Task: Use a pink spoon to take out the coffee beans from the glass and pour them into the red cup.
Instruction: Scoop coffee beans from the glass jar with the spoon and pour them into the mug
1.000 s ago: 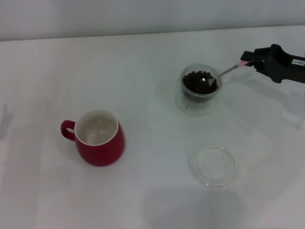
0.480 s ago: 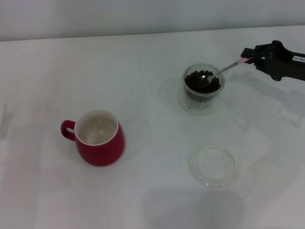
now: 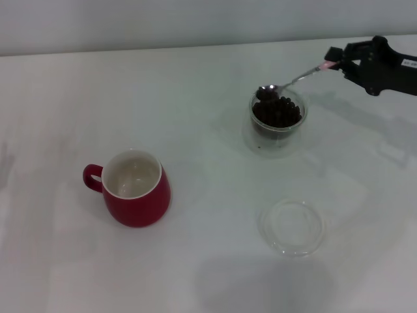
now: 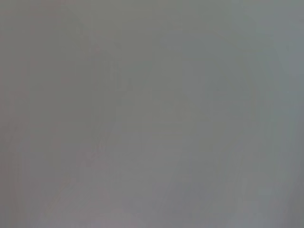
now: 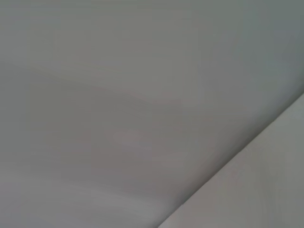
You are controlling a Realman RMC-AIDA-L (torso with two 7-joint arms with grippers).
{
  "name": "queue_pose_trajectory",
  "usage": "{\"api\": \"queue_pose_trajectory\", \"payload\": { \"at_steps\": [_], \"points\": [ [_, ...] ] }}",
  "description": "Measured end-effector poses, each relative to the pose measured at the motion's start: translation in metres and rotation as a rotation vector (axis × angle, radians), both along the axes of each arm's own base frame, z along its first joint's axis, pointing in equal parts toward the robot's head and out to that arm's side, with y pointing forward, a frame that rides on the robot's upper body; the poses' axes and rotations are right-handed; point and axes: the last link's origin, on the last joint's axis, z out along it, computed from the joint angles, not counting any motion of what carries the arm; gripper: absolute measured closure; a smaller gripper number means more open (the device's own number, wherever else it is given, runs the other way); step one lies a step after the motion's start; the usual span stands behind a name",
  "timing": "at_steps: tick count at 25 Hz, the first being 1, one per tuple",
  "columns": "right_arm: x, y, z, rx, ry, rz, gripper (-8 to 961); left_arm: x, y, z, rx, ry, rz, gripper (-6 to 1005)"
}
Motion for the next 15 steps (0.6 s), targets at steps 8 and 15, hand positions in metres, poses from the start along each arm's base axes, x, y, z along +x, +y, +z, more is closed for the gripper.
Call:
{"api": "queue_pose_trajectory", "payload": {
  "at_steps": [8, 15],
  "points": [
    [-0.039, 0.013, -0.02, -0.138, -0.009, 0.115, 812, 0.001, 0.003, 0.001, 0.007, -0.004, 0.003, 135],
    [-0.084, 0.018, -0.055, -0.257, -0.008, 0.252, 812, 0.002, 0.004, 0.0, 0.007, -0.007, 0.004, 135]
  ]
}}
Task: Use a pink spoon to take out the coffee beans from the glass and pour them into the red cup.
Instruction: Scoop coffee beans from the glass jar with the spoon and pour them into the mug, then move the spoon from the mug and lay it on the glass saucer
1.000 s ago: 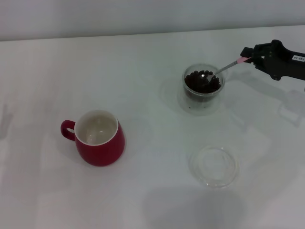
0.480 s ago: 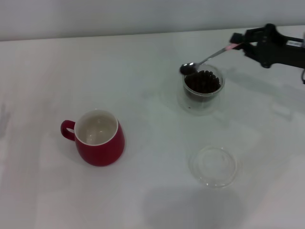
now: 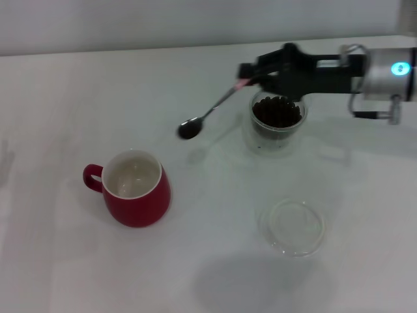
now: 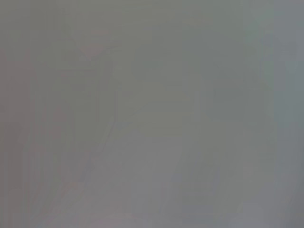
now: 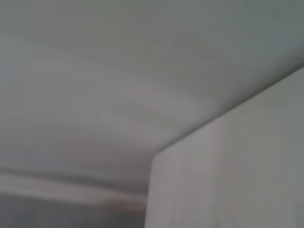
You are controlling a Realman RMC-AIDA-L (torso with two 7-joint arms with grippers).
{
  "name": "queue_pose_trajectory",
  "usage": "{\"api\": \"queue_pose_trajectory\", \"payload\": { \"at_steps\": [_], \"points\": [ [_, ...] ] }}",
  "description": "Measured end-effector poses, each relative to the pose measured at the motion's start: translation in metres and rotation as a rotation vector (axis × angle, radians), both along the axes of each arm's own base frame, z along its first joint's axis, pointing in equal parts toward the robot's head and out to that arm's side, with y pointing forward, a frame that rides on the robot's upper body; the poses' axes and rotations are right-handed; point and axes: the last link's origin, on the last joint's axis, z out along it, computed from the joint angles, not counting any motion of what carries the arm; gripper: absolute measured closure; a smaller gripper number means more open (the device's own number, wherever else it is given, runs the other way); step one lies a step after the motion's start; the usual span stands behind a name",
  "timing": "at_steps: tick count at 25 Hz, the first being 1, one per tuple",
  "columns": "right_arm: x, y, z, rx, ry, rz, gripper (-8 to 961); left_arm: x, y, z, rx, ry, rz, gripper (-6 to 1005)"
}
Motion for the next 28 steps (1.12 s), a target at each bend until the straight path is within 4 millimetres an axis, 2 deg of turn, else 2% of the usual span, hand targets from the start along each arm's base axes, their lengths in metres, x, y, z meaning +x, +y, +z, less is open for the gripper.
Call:
{"api": "queue_pose_trajectory", "payload": {
  "at_steps": [7, 13, 19, 23, 28],
  "points": [
    [-0.034, -0.002, -0.038, -0.041, -0.018, 0.107, 812, 0.0, 0.0, -0.001, -0.003, 0.001, -0.002, 135],
    [-0.04, -0.007, -0.061, 0.007, -0.081, 0.161, 812, 0.001, 0.0, -0.001, -0.004, 0.001, -0.003, 135],
    [-0.047, -0.013, -0.068, 0.099, -0.113, 0.297, 812, 0.0, 0.0, 0.0, -0.003, 0.001, -0.002, 135],
    [-0.051, -0.018, -0.065, 0.194, -0.135, 0.415, 812, 0.0, 0.001, 0.001, 0.0, 0.002, -0.004, 135],
    [-0.057, -0.038, -0.058, 0.373, -0.163, 0.633, 812, 0.0, 0.001, 0.001, 0.001, 0.003, -0.004, 135]
  ]
}}
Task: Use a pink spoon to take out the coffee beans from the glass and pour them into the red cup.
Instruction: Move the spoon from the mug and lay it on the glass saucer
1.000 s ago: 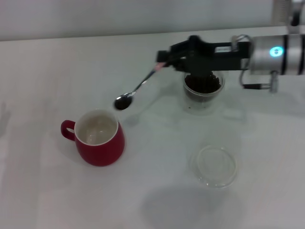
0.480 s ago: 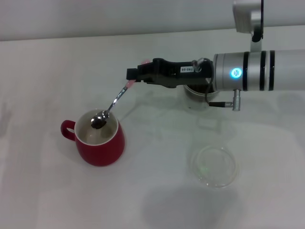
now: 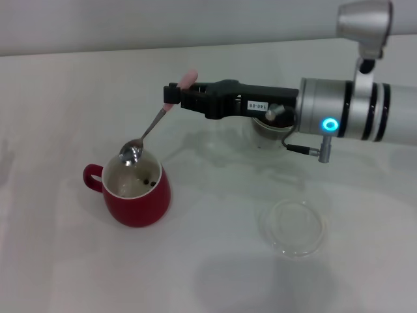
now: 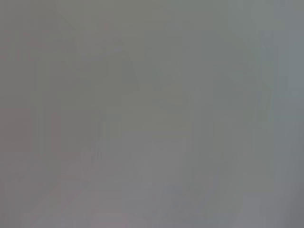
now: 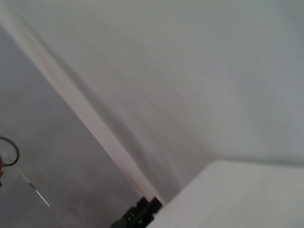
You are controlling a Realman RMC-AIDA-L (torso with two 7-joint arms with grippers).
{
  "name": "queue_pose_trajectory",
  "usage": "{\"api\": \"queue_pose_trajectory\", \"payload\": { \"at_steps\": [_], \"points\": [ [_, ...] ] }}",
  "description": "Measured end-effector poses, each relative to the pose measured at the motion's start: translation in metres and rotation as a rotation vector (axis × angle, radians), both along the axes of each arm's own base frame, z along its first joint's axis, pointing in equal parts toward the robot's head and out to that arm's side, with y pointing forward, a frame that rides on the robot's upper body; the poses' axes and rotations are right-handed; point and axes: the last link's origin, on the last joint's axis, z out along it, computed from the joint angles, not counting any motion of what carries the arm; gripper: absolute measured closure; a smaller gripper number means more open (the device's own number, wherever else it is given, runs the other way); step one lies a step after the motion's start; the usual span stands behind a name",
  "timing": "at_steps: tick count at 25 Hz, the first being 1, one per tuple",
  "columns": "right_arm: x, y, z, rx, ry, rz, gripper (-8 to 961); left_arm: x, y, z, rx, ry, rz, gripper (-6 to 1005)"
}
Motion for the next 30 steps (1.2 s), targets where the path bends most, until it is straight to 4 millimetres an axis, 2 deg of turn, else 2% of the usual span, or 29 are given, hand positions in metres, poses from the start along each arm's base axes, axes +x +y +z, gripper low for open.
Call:
{"api": "queue_pose_trajectory", "payload": {
  "at_steps": [3, 9, 13, 17, 21, 25, 30],
  "points": [
    [0.0, -0.006, 0.005, 0.072, -0.011, 0.057, 812, 0.0, 0.0, 0.0, 0.0, 0.0, -0.001, 135],
    [0.01, -0.008, 0.02, 0.113, 0.024, 0.028, 812, 0.001, 0.001, 0.0, -0.001, 0.0, -0.004, 135],
    [0.037, -0.011, 0.058, 0.129, 0.139, -0.047, 812, 0.002, 0.003, 0.0, -0.001, -0.001, -0.008, 135],
    [0.074, -0.025, 0.11, 0.072, 0.253, -0.092, 812, 0.004, 0.004, -0.001, -0.001, -0.002, -0.011, 135],
    [0.11, -0.042, 0.142, 0.057, 0.269, -0.171, 811, 0.005, 0.005, -0.001, -0.001, -0.002, -0.015, 135],
    [0.137, -0.062, 0.144, 0.024, 0.194, -0.248, 811, 0.005, 0.006, -0.001, -0.001, -0.002, -0.016, 135],
    [0.152, -0.07, 0.123, -0.046, 0.059, -0.295, 811, 0.009, 0.011, -0.001, -0.003, -0.003, -0.028, 135]
  ]
}}
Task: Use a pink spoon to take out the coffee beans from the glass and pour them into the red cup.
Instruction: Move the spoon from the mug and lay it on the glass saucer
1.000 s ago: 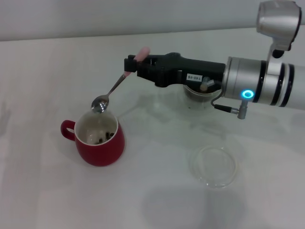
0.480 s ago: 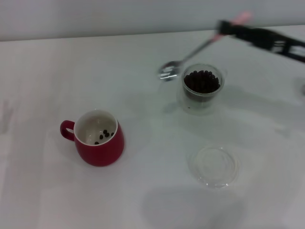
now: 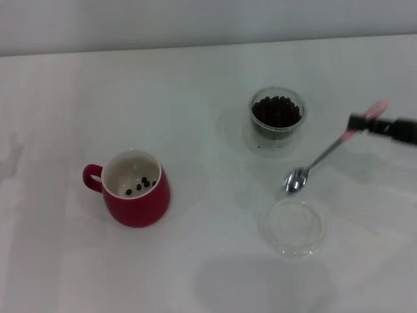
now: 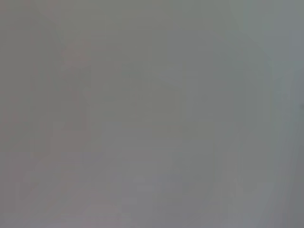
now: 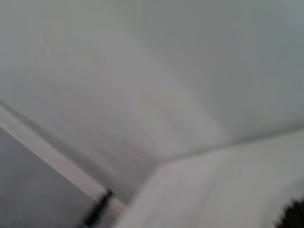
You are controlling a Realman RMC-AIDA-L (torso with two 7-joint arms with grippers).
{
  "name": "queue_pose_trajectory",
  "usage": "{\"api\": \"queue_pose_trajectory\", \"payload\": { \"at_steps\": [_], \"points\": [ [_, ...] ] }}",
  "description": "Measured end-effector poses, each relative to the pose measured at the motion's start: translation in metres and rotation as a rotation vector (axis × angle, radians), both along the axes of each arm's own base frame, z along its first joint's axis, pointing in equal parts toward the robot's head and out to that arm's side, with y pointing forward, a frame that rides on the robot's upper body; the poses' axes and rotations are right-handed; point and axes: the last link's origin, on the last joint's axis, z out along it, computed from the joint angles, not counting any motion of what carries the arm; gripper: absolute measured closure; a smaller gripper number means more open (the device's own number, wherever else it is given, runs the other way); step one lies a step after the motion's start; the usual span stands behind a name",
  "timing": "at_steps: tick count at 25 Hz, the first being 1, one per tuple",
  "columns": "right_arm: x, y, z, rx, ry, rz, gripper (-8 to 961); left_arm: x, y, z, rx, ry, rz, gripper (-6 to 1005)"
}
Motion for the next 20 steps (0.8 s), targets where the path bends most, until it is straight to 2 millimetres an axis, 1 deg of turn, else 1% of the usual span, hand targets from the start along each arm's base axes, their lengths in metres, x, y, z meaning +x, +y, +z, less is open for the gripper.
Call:
{"api": "queue_pose_trajectory", "payload": {
  "at_steps": [4, 8, 15, 20],
  "points": [
    [0.005, 0.005, -0.014, -0.059, -0.104, -0.007, 811, 0.003, 0.004, -0.001, -0.003, -0.002, -0.01, 135],
    [0.009, 0.008, -0.016, -0.086, -0.161, -0.003, 811, 0.003, 0.004, -0.001, -0.003, 0.0, -0.007, 135],
    [0.016, 0.009, -0.017, -0.08, -0.199, -0.031, 811, 0.001, 0.002, 0.0, -0.003, 0.0, -0.001, 135],
    [0.012, 0.005, -0.026, -0.119, -0.197, -0.011, 811, 0.002, 0.003, -0.001, -0.003, 0.0, -0.006, 135]
  ]
}}
